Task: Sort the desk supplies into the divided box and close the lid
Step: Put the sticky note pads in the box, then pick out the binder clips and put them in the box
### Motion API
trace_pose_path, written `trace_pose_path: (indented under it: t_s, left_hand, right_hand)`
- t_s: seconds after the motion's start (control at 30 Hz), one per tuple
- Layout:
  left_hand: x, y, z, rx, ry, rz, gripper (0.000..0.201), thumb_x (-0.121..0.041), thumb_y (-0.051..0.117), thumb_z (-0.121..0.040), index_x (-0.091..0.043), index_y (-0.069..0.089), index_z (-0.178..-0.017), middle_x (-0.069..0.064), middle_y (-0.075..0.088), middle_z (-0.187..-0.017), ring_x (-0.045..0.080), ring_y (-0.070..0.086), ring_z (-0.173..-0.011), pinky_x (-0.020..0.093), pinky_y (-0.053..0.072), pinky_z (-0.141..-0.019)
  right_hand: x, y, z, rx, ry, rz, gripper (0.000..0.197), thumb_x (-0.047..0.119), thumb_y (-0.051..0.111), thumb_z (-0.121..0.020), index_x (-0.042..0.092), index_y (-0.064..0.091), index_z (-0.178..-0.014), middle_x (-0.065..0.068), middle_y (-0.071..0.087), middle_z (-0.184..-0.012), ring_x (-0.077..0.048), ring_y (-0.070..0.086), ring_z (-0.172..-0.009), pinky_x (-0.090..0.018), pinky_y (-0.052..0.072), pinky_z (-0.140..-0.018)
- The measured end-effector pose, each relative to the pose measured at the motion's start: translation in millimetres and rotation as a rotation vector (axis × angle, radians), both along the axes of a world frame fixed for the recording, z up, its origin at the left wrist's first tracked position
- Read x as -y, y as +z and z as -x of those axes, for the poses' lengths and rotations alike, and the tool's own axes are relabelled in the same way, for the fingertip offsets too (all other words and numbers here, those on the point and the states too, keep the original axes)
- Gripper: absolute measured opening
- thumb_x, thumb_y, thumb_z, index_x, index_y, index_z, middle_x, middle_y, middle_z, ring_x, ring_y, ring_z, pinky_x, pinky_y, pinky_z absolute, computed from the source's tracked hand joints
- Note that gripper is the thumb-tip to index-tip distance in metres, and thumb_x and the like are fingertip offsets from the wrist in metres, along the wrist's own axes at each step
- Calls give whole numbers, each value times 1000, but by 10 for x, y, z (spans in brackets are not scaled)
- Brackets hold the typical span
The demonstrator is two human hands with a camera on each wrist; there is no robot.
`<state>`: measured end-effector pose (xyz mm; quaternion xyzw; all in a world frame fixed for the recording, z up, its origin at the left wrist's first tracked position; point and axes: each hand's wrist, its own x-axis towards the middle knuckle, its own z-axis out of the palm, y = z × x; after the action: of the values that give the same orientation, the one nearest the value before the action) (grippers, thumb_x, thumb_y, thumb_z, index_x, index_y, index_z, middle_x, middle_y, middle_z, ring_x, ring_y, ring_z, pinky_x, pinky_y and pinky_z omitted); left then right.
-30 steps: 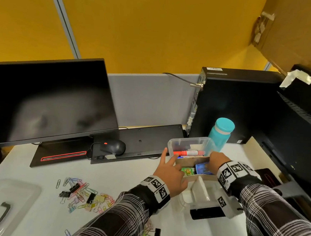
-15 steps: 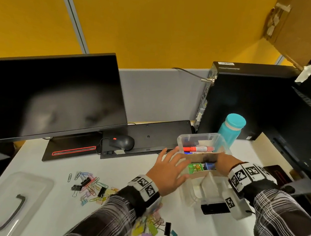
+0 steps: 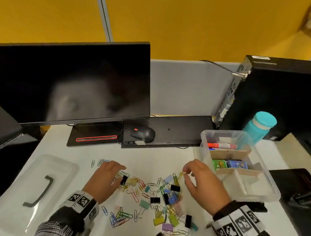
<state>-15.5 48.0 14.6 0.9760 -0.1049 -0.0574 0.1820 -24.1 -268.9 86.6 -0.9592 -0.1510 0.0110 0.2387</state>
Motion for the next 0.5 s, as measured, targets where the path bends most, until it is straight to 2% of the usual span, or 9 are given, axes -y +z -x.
trace_pose_path:
  t_s: [0.1,0.17,0.23,0.33,0.5]
  left_hand:
    - [31,-92,28,-28,-38,-20,33,-34,52,-92,-30,53,-125,-9,52,-126,11,44,-118,27,38,-99]
    - [73,-151,13,-61,-24,-28,35,-34,53,-92,-28,52,-126,-7,51,-126,12,44,-118,27,39,-98]
    - [103,-205,-13,-102,0,-28,34,-32,54,-92,-25,53,-125,-5,50,-124,14,44,-116,27,41,-97]
    - [113,-283,-63,-145,45,6,31,-26,56,-92,-21,55,-123,-1,50,-121,15,50,-109,26,42,-96]
    - [76,-356,-124,-192,82,21,32,-26,58,-91,-20,56,-122,0,51,-117,14,54,-101,25,45,-95]
  right_hand:
    - [-290,-543,91,-288,30,115,24,30,53,-90,19,51,-111,1,50,-114,-17,51,-101,-28,46,-84]
    - [-397,-808,142,-369,2,185,38,37,56,-88,20,46,-121,0,44,-125,-19,48,-110,-30,47,-87]
    - [-470,-974,190,-376,-22,211,42,37,56,-89,23,42,-126,2,40,-130,-19,44,-115,-31,48,-88]
    - [-498,-1096,229,-311,-56,180,37,29,53,-91,22,44,-126,2,40,-130,-18,42,-115,-30,47,-88]
    - [-374,-1117,193,-314,-112,-26,26,16,53,-86,22,50,-111,3,46,-113,-12,45,-98,-20,43,-82]
